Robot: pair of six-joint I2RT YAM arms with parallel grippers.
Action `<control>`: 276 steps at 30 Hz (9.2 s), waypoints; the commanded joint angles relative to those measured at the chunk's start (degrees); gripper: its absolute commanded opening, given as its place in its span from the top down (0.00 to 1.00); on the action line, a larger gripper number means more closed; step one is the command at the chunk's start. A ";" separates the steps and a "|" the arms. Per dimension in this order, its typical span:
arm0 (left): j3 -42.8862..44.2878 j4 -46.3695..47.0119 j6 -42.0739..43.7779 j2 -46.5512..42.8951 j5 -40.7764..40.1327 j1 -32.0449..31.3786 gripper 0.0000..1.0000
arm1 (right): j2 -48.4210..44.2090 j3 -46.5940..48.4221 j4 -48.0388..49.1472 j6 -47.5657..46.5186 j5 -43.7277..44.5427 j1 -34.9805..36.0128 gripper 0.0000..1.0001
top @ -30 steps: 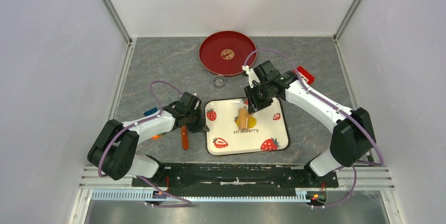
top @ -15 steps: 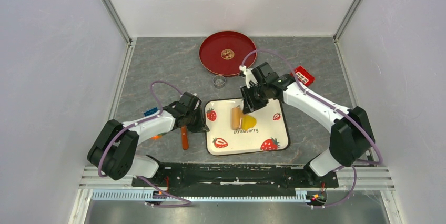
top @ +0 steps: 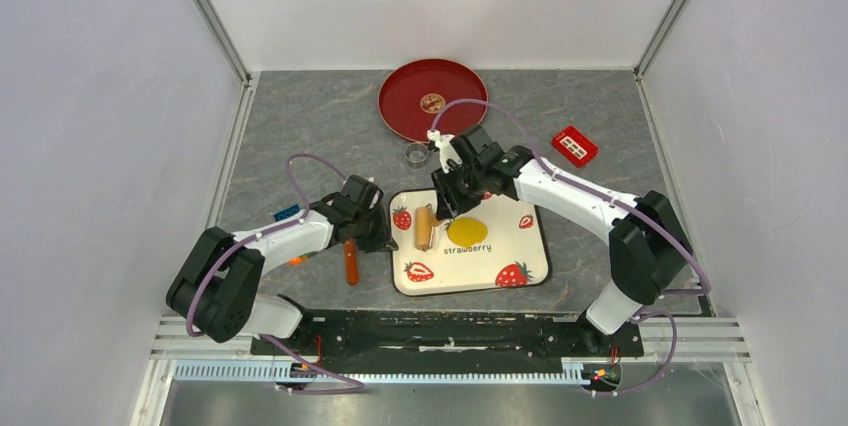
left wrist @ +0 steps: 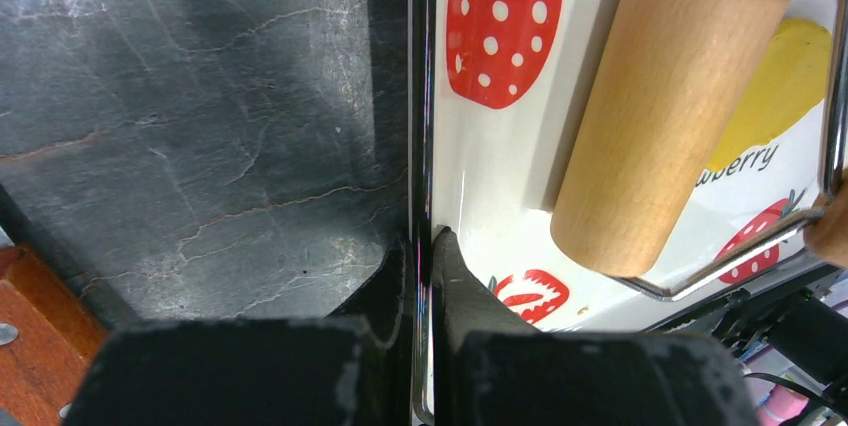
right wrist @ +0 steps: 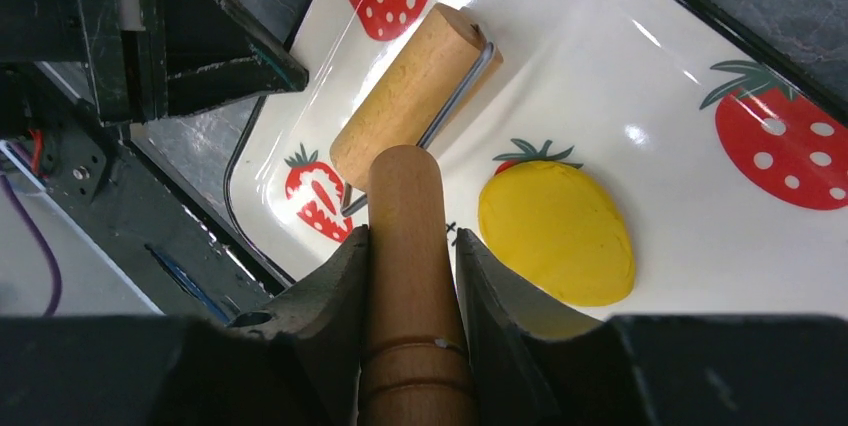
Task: Roll out the dumpling wrappers from the dough
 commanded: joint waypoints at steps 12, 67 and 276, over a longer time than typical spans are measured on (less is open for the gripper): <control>-1.33 -4.65 1.04 2.30 -7.72 0.02 0.98 | -6.10 19.08 -20.94 -6.29 11.65 -0.84 1.00; -1.06 -4.91 1.06 2.58 -7.85 0.02 0.98 | 8.21 -12.09 -19.44 -12.64 13.21 -10.22 1.00; 48.47 -17.32 13.75 19.06 -5.57 6.12 0.98 | -37.72 -34.41 -3.27 -6.87 -3.47 -43.38 0.02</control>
